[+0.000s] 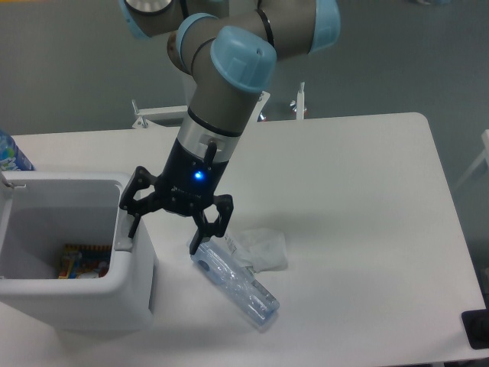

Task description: Open the trash can

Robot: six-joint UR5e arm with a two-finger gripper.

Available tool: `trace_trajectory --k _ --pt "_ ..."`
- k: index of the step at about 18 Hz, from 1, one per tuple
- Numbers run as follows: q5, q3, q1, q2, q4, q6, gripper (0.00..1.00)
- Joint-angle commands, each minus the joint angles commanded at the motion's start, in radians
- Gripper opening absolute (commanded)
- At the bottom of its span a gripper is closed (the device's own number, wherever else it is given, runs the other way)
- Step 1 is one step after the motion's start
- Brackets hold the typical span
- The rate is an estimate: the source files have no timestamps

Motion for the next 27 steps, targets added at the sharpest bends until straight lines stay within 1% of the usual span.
trace_trajectory --k 3,4,6,9,11,13,14,15,17,19,21,23,24,26,27 --pt "0.000 0.011 0.049 -0.002 0.041 0.015 1.00" --pt "0.000 0.011 0.078 0.000 0.051 0.040 1.00" --pt "0.002 0.006 0.141 -0.002 0.051 0.118 1.00" --pt "0.002 -0.023 0.262 -0.009 0.049 0.298 1.00" --pt "0.002 -0.063 0.348 -0.008 0.049 0.459 1.00" --pt "0.003 -0.100 0.406 -0.008 0.048 0.630 1.00" --pt "0.006 -0.101 0.417 -0.012 0.046 0.694 1.00" --pt "0.035 -0.098 0.429 -0.017 0.043 0.739 1.00" --pt "0.168 -0.083 0.440 -0.034 0.040 0.785 1.00" --pt "0.303 -0.055 0.440 -0.067 0.028 0.822 1.00" --pt "0.362 -0.014 0.437 -0.106 -0.026 0.838 1.00" --pt "0.386 0.024 0.433 -0.124 -0.095 0.842 1.00" --pt "0.408 0.037 0.433 -0.130 -0.124 0.871 1.00" --pt "0.475 0.049 0.428 -0.141 -0.144 0.993 1.00" --pt "0.497 0.051 0.428 -0.143 -0.144 1.046 1.00"
